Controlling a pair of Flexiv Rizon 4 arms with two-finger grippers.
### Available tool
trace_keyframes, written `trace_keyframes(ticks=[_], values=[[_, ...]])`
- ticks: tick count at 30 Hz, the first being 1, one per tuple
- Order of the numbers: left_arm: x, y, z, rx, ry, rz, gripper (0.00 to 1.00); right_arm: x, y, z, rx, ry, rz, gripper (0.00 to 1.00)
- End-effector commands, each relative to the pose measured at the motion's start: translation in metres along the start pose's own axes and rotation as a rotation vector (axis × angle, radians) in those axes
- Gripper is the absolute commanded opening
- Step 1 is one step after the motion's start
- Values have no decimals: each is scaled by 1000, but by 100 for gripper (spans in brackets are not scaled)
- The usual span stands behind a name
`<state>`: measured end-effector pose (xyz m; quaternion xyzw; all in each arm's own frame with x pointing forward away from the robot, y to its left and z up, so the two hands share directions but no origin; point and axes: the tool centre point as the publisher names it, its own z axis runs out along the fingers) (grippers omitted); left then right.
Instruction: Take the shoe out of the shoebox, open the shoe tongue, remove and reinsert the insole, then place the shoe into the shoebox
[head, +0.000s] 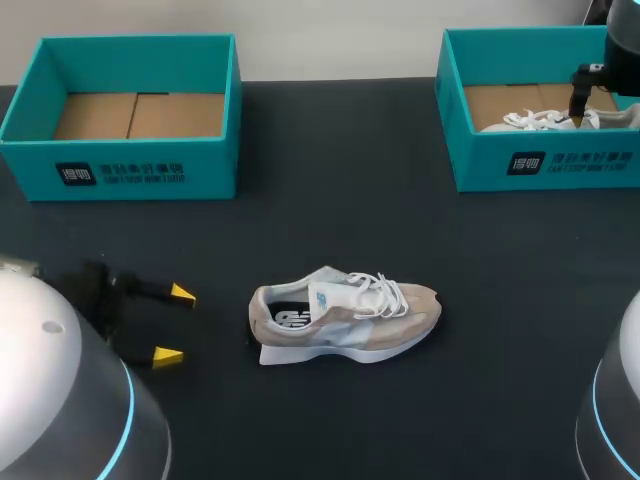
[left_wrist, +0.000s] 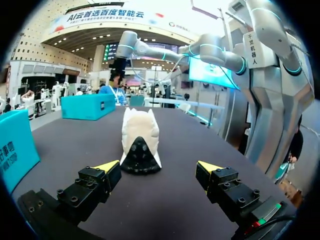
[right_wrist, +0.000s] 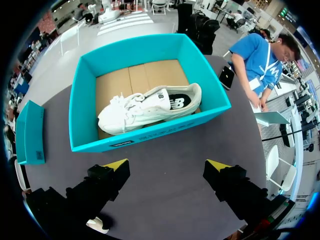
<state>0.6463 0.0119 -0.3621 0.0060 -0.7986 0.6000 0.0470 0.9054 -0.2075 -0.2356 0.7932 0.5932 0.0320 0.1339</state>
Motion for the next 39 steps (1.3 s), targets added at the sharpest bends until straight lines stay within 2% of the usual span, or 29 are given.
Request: trace_keyframes(ticks=[1, 9, 21, 39], values=[[5, 6, 17, 4, -161, 7, 100, 0, -1, 0, -2, 1, 1, 100], [-11, 23, 33, -3, -171, 38, 100, 0, -1, 0, -2, 1, 1, 100], [-37, 40, 35, 13, -177, 32, 100, 0, -1, 0, -2, 1, 1, 100], [-39, 40, 34, 9, -190, 25, 100, 0, -1, 0, -2, 1, 1, 100]])
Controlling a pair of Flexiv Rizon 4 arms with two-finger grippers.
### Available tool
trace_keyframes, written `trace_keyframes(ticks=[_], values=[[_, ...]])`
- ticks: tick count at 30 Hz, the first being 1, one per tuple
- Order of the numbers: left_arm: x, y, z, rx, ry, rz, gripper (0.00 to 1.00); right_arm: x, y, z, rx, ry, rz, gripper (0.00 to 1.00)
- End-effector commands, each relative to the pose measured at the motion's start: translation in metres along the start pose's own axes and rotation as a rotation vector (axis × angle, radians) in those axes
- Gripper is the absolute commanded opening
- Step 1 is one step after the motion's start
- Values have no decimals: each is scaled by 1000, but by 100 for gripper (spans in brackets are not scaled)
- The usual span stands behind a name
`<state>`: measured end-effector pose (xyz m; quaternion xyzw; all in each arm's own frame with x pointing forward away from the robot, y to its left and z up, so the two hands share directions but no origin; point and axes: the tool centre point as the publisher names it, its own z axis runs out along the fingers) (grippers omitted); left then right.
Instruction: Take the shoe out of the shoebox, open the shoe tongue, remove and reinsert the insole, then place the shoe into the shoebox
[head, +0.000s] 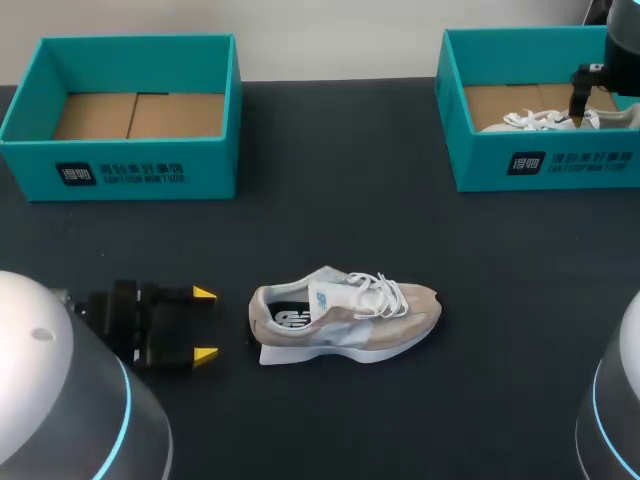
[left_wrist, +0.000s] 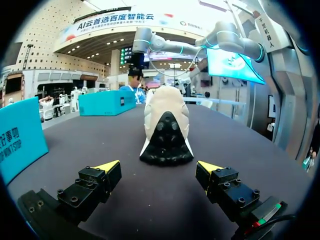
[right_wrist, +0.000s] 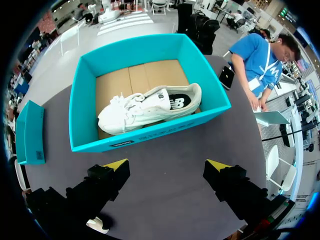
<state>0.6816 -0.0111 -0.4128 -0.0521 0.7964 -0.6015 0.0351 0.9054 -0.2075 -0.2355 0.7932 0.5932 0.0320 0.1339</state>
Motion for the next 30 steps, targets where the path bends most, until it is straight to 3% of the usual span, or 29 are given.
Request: trace_keyframes(ticks=[1, 10, 20, 30], values=[[2, 0, 0, -1, -3, 1, 100, 0, -1, 0, -2, 1, 1, 100], [9, -12, 18, 14, 50, -19, 100, 0, -1, 0, -2, 1, 1, 100], [14, -14, 53, 23, 51, -4, 100, 0, -1, 0, -2, 1, 1, 100], [22, -20, 67, 16, 56, -4, 100, 0, -1, 0, -2, 1, 1, 100]])
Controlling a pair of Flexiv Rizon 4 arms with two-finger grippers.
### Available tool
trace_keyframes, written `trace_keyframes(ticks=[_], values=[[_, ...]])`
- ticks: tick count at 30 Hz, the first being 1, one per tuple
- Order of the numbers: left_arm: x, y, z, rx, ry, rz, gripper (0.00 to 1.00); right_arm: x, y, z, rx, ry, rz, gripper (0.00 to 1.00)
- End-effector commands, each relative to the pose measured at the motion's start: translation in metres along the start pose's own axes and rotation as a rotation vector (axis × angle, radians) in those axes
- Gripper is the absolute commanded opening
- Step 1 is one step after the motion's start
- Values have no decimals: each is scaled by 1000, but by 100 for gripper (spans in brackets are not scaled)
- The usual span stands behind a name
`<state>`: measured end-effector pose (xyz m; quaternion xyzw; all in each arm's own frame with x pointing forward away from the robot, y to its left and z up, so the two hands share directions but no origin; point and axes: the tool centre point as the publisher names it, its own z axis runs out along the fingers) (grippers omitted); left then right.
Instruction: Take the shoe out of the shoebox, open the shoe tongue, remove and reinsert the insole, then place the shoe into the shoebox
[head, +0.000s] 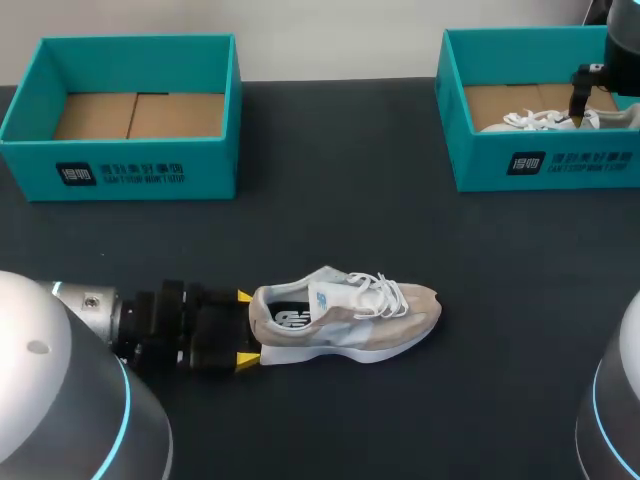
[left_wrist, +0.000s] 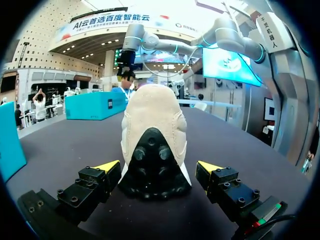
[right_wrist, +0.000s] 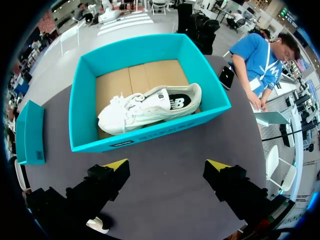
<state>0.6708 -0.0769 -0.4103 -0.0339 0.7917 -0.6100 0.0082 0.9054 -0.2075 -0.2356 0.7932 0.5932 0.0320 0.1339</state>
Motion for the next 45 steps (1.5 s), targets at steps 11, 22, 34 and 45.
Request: trace_keyframes(ticks=[11, 22, 34, 45], values=[[0, -8, 29, 19, -7, 39, 100, 0, -1, 0, -2, 1, 1, 100], [-7, 4, 45, -23, -16, 27, 100, 0, -1, 0, -2, 1, 1, 100], [-8, 5, 44, -43, -34, 8, 0, 0, -1, 0, -2, 1, 1, 100], [-8, 5, 44, -43, -34, 8, 0, 0, -1, 0, -2, 1, 1, 100]])
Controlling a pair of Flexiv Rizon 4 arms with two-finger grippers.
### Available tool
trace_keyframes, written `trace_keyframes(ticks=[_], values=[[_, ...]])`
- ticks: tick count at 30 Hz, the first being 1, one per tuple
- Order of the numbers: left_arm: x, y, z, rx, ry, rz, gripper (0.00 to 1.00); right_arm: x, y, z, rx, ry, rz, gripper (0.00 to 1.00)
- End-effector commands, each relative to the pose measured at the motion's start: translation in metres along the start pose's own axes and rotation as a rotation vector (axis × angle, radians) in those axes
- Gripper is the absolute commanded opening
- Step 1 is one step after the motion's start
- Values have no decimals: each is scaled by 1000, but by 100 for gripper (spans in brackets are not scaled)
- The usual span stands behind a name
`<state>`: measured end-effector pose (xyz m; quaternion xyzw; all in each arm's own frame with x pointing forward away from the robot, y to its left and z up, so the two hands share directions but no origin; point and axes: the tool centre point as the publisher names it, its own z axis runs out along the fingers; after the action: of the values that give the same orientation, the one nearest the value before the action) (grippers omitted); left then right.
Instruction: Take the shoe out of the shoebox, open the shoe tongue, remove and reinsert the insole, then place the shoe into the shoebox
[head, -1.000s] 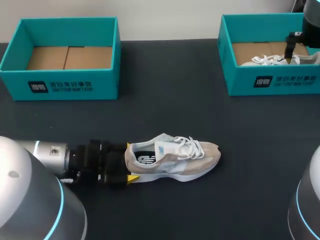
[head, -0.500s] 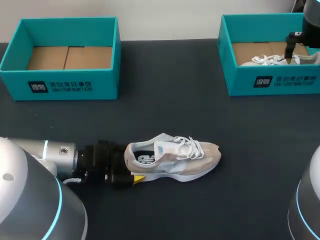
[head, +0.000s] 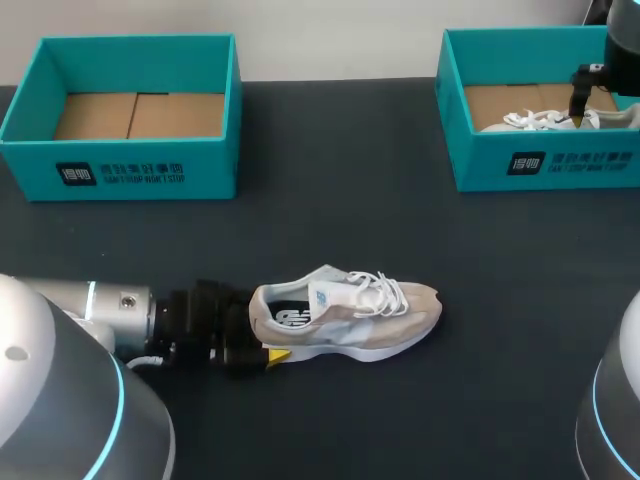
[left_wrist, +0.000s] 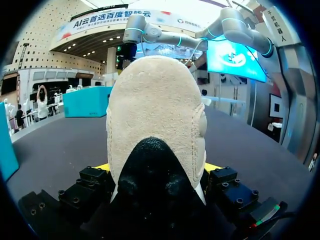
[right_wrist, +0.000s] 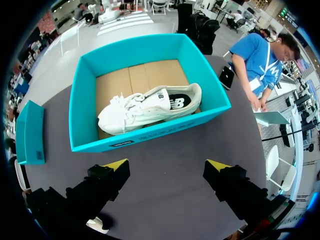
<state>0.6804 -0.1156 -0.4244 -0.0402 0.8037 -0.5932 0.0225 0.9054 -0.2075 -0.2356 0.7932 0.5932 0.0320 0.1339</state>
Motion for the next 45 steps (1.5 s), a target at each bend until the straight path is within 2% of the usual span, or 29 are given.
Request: trace_keyframes(ticks=[1, 16, 18, 22, 25, 27, 33, 45], values=[[-1, 2, 2, -3, -3, 0, 0, 0, -1, 0, -2, 1, 1, 100], [-1, 2, 2, -3, -3, 0, 0, 0, -1, 0, -2, 1, 1, 100], [-1, 2, 2, -3, -3, 0, 0, 5, -19, -3, 15, 14, 33, 100], [-1, 2, 2, -3, -3, 0, 0, 20, -47, -15, 8, -31, 34, 100], [-1, 2, 2, -3, -3, 0, 0, 35, -67, -24, 13, -34, 58, 100], [-1, 2, 2, -3, -3, 0, 0, 51, -83, -29, 16, -50, 48, 100], [-1, 2, 2, -3, -3, 0, 0, 95, -127, -36, 56, -11, 1, 100], [-1, 2, 2, -3, -3, 0, 0, 157, -196, -48, 133, 86, -32, 100]])
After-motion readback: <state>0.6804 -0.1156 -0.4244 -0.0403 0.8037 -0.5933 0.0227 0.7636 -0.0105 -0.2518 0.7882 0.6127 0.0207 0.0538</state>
